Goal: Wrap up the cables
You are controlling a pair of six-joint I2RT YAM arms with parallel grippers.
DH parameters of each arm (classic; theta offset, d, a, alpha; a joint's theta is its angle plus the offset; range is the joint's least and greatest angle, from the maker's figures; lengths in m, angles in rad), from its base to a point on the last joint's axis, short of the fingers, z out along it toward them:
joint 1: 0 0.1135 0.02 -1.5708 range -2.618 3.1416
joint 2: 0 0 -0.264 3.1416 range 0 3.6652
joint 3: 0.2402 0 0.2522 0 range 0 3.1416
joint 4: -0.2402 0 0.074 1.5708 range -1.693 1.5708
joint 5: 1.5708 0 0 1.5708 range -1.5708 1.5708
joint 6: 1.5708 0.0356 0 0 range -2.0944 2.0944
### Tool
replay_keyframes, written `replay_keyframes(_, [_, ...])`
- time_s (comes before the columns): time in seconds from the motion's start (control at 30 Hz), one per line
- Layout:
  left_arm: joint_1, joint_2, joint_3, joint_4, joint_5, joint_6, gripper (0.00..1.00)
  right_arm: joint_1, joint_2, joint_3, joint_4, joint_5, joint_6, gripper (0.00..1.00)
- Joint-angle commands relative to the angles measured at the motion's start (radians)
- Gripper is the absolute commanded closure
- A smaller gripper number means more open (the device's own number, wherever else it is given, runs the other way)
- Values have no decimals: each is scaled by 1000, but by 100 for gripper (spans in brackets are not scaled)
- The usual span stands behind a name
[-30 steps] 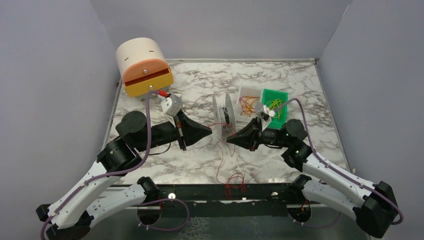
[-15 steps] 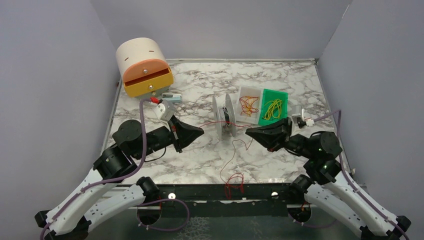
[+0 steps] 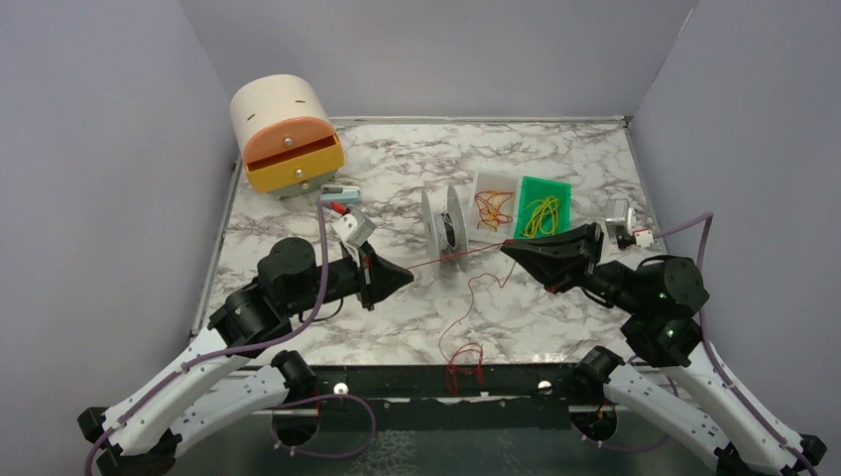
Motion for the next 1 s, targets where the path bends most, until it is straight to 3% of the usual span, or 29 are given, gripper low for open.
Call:
replay_keyframes(0.0, [3, 3, -10, -18, 0, 9, 100, 0, 6, 74, 9, 40, -26, 99])
replay_keyframes(0.03, [3, 5, -8, -17, 0, 9, 100, 0, 13, 77, 2, 35, -28, 99])
replay_keyframes(0.1, [3, 7, -3, -13, -3, 9, 91, 0, 23, 81, -14, 30, -29, 99])
replay_keyframes(0.3, [3, 7, 12, -18, -41, 15, 48, 0, 54, 112, -114, 78, -66, 99])
replay_keyframes(0.4, [3, 1, 12, -27, -70, 15, 34, 0, 60, 149, -187, 151, -90, 99])
replay_keyframes(0.57, [2, 0, 2, -28, -108, 17, 25, 0, 77, 195, -258, 223, -102, 99])
replay_keyframes(0.97, [2, 133, 21, -12, -205, 44, 24, 0, 198, 314, -514, 383, 15, 99])
